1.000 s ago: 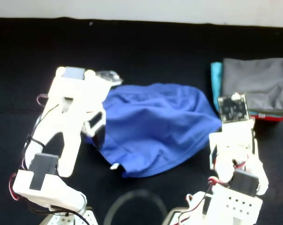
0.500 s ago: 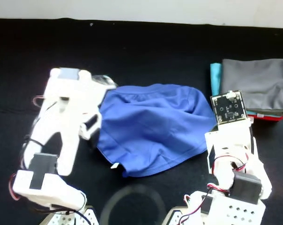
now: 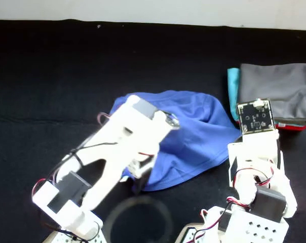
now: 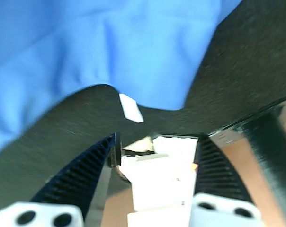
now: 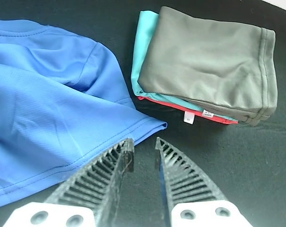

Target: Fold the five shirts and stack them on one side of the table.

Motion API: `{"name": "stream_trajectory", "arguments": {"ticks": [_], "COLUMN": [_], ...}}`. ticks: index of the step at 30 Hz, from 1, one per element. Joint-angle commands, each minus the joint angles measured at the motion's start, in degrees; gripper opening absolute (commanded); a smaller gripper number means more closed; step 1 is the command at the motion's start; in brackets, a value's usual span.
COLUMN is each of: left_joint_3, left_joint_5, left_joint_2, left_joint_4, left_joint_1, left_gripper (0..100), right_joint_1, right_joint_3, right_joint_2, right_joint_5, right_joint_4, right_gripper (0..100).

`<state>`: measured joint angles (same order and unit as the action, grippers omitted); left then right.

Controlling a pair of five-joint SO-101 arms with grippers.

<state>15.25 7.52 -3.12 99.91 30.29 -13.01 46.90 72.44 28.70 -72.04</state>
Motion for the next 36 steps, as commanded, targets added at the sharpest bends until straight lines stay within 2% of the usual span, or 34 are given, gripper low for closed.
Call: {"name": "stream_trajectory", "arguments": {"ticks": [1,6,13,16,21,23,28,34,36], "left_joint_3": [0.22,0.22,-3.47,-7.69,-12.62,-13.93,-18.95,-23.25,-22.9], "left_joint_5": [-9.58,-11.16,-10.81,-10.73,-10.99,-11.08,-9.76,0.79,3.6], "left_joint_2": [1.98,-2.68,-20.44,-24.22,-24.4,-24.4,-24.31,-18.15,-13.93], "left_joint_4": [-2.37,-5.27,-5.89,-5.54,-4.66,-3.6,-0.09,1.76,1.76], "left_joint_1": [2.24,1.71,1.63,1.63,1.45,0.13,-9.19,-27.12,-33.71], "left_gripper": [27,27,26,19,0,1,1,1,1], "right_joint_1": [-0.66,-0.75,-0.75,-0.75,-0.66,-0.66,-0.75,-0.57,-0.48], "right_joint_3": [-0.31,-0.31,-0.31,-0.31,-0.31,-0.31,-0.31,-0.22,-0.31], "right_joint_2": [0.31,0.31,0.4,0.4,0.4,0.4,0.4,0.22,-0.66], "right_joint_5": [0.7,0.7,0.7,0.7,0.7,0.7,0.7,0.26,-2.11], "right_joint_4": [0.04,0.04,0.22,0.4,0.4,0.4,0.4,0.57,1.54], "right_gripper": [8.7,8.7,8.7,8.7,8.7,8.7,8.7,8.7,8.7]}}
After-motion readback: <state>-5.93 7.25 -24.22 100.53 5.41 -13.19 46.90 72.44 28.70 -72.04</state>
